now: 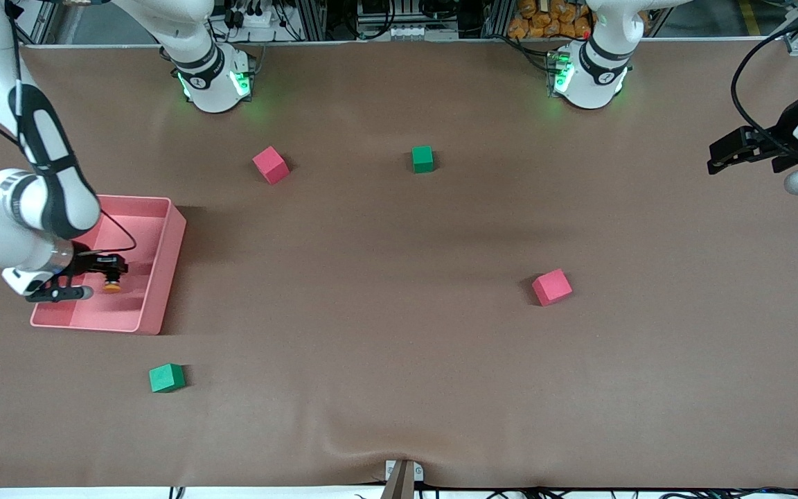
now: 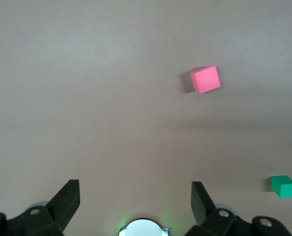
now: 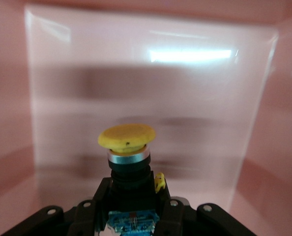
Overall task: Place and upright button with both arms
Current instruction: 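Carry the button to mid-table with the right gripper while the left gripper approaches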
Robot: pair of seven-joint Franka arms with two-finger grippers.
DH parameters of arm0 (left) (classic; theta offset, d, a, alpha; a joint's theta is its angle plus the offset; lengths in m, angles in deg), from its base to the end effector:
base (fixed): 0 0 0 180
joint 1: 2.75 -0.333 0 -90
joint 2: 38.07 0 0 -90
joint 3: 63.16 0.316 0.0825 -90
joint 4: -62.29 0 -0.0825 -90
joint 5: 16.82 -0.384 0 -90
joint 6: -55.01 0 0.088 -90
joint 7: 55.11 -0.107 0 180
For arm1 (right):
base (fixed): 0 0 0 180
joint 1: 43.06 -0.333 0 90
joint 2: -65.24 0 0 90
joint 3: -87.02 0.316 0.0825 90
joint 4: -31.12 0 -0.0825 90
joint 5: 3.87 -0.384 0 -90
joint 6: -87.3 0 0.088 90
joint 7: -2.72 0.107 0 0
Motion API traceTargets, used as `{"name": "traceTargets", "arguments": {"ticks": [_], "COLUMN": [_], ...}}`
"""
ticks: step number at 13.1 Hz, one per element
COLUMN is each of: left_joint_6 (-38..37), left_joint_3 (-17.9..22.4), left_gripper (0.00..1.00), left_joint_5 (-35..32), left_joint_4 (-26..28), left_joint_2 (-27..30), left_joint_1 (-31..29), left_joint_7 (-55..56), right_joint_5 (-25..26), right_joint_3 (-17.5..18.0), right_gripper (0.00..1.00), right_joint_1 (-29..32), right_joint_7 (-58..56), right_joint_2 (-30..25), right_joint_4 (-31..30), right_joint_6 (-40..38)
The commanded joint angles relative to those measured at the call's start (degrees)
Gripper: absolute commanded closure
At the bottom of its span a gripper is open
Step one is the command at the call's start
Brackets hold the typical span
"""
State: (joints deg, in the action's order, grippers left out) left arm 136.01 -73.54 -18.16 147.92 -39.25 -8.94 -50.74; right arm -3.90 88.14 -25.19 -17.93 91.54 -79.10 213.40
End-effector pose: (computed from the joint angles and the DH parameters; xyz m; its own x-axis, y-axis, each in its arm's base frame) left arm 0.5432 -0.0359 0.6358 0.9951 0.0068 -0.0991 0.0041 -0.9996 -0.0273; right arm 0.5795 -0.1748 0.2368 0.9835 0.0715 -0.1660 0.0602 -0.9956 -0.0722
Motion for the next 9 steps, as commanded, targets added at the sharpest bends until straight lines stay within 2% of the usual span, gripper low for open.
{"name": "traceTargets", "arguments": {"ticks": [1,4,6,9], "left_joint_6": [-0.8,-0.8,-0.4,0.6], "left_joint_3": [-0.7,-1.8,-2.1,-2.4], "left_gripper": [0.00,0.00,0.00,0.00], "left_joint_5": [-1.2,-1.0,-0.5,0.0], "left_joint_4": [0.0,0.3,0.1,0.1], "left_joint_2": [1.3,0.2,-2.3,-7.8], "left_joint_1": [-0.1,0.4,1.3,2.2], "left_joint_7": [-0.7,-0.1,0.4,0.5], "right_joint_5": [-1.1,-1.2,-2.3,-11.5], "right_joint_3": [0.5,0.5,0.5,0.4], "right_gripper": [1.00,1.00,1.00,1.00], "right_joint_1": [-1.5,-7.3,-12.5,-20.8], "right_joint_7": [1.6,9.5,16.1,26.8], "right_joint_2": [-0.8,-0.8,-0.6,-0.3], "right_joint_4": [11.6,21.9,26.4,28.5], "right_joint_6": [-16.0,-28.2,-32.0,-31.4]}}
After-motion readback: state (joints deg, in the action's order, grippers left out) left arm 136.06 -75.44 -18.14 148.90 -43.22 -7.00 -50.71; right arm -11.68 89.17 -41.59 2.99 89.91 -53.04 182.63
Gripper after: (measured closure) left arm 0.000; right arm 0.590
